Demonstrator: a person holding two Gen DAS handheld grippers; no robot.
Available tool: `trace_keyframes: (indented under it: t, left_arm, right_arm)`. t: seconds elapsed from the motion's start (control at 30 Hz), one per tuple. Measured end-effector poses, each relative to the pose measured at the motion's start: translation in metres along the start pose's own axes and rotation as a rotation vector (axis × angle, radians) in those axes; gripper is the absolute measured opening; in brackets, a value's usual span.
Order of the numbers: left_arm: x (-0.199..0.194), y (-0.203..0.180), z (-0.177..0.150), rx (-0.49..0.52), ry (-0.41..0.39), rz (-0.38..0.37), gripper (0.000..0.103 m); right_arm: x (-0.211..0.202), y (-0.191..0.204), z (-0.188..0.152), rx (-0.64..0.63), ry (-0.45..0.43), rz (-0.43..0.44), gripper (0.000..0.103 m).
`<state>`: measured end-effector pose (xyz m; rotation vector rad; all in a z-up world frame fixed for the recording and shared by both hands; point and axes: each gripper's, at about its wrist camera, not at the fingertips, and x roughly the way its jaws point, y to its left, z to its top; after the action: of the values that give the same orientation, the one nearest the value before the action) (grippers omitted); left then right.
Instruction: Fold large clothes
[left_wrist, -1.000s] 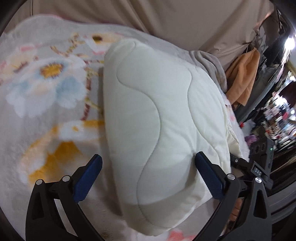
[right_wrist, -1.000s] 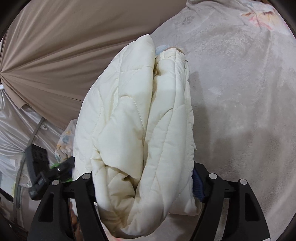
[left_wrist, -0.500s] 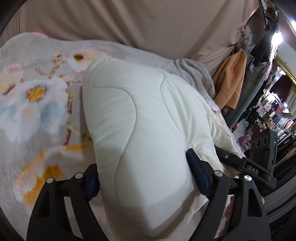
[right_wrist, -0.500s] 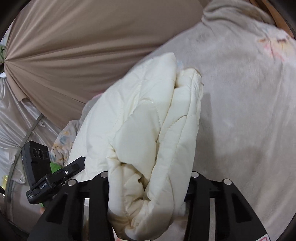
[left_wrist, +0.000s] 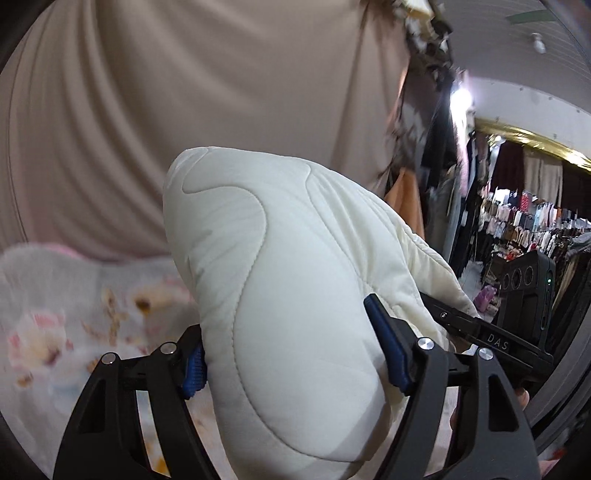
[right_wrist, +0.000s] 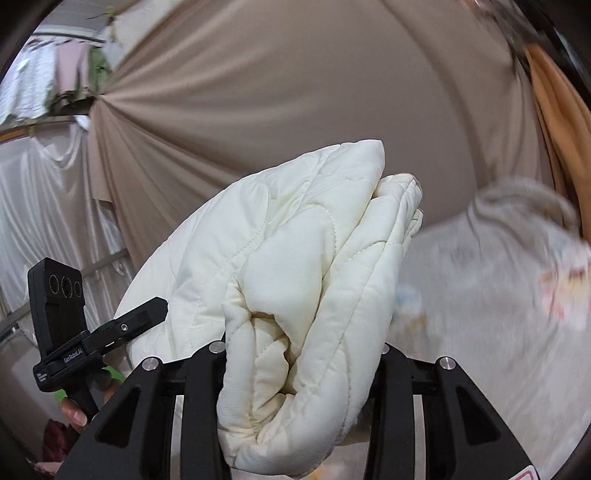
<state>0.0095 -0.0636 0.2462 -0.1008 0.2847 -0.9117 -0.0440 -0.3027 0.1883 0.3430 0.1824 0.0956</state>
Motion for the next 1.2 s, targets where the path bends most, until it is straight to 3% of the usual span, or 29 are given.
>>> trace_keyframes:
  t: [0.3, 0.43, 0.53, 0.6, 0.73, 0.83, 0.93, 0.97, 1.0, 1.03, 1.1, 1.2]
  left_arm:
    - [-0.074, 0.027, 0.062, 0.144, -0.339, 0.002, 0.074]
    - [-0.078, 0.064, 0.069, 0.16, -0.397, 0.021, 0.077]
    - [-0.065, 0.101, 0.067, 0.133, -0.39, 0.059, 0.079]
    - [-0.05, 0.132, 0.058, 0.104, -0.37, 0.083, 0.081]
    - [-0.005, 0.205, 0.019, 0.019, -0.25, 0.145, 0.081]
    - [0.046, 0.259, -0.03, -0.085, -0.082, 0.202, 0.081]
    - [0.096, 0.311, -0.096, -0.211, 0.142, 0.258, 0.081]
    - [0.112, 0.328, -0.121, -0.275, 0.229, 0.274, 0.085]
    - [0.114, 0.337, -0.139, -0.315, 0.239, 0.263, 0.089]
    - [0.113, 0.342, -0.146, -0.356, 0.245, 0.226, 0.09]
    - [0.109, 0.341, -0.139, -0.357, 0.237, 0.207, 0.091]
    - [0.112, 0.331, -0.141, -0.319, 0.247, 0.239, 0.095]
  right_arm:
    - [-0.006, 0.096, 0.071, -0.228, -0.268, 0.108, 0.038]
    - [0.023, 0.12, 0.086, -0.251, -0.309, 0.167, 0.04]
    - [0.06, 0.125, 0.087, -0.239, -0.28, 0.19, 0.041]
    - [0.097, 0.122, 0.082, -0.213, -0.237, 0.205, 0.041]
    - [0.19, 0.097, 0.044, -0.127, -0.099, 0.215, 0.041]
    - [0.263, 0.069, -0.008, -0.06, 0.054, 0.173, 0.041]
    - [0.328, 0.035, -0.074, 0.003, 0.267, 0.093, 0.041]
    - [0.343, 0.025, -0.094, 0.029, 0.337, 0.071, 0.041]
    - [0.358, 0.013, -0.118, 0.064, 0.415, 0.043, 0.049]
    - [0.359, 0.003, -0.135, 0.09, 0.413, 0.052, 0.052]
    - [0.356, -0.005, -0.137, 0.13, 0.43, 0.082, 0.055]
    - [0.358, -0.011, -0.137, 0.15, 0.455, 0.098, 0.066]
